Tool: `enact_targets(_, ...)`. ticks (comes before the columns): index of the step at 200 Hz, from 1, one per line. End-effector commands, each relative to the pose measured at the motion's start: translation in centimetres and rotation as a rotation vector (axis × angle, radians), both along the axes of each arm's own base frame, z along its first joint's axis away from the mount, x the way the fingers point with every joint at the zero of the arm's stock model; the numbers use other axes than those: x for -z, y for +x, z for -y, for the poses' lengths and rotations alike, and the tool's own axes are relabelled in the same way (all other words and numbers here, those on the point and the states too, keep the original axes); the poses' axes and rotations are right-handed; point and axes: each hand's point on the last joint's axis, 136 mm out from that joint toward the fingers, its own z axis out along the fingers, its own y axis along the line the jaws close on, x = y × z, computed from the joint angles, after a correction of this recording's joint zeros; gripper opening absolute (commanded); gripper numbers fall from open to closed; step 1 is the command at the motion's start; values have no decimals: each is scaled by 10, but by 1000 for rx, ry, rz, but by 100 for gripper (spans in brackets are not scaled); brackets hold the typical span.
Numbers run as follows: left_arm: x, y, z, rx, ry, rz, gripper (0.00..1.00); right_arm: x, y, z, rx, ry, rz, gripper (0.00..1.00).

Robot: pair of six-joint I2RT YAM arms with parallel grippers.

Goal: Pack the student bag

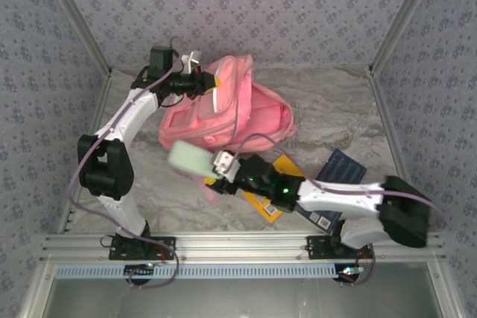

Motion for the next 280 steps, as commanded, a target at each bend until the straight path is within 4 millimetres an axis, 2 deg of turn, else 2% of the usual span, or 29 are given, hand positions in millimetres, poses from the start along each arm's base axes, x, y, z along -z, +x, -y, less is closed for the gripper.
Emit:
enact_targets(1,-49,-5,2,74,-100,127,0,-15,21,51,198,-3,25,51)
enact_targets(28,-59,-12,2,104,-133,150,0,-44,35,105,333,83,7,46)
enact_targets(49,-68,-20,2,118,-151,179,0,-55,46,143,452,132,-4,43)
enact_targets(90,-83,-39,0,151,-166,251,0,-50,63,199,653,158,-62,37)
enact_targets(108,-90,-46,-2,160,-170,284,0,-43,69,216,711,176,-105,34)
enact_targets(131,-103,-58,-2,191,-198,332,0,-25,78,230,763,148,-176,33)
enact_targets(151,-117,-72,-1,231,-213,379,0,-15,85,232,764,122,-234,33)
enact_targets(174,-127,-91,4,295,-221,434,0,-3,91,225,735,28,-284,33)
enact_targets(207,-123,-116,13,395,-215,470,0,11,88,204,599,-145,-346,35)
enact_targets(235,-120,-138,23,509,-239,491,0,18,88,191,499,-258,-374,32)
enact_targets(259,-116,-157,30,603,-253,518,0,28,94,184,451,-325,-387,30)
enact_targets(280,-113,-163,30,631,-259,520,0,42,102,180,437,-379,-394,31)
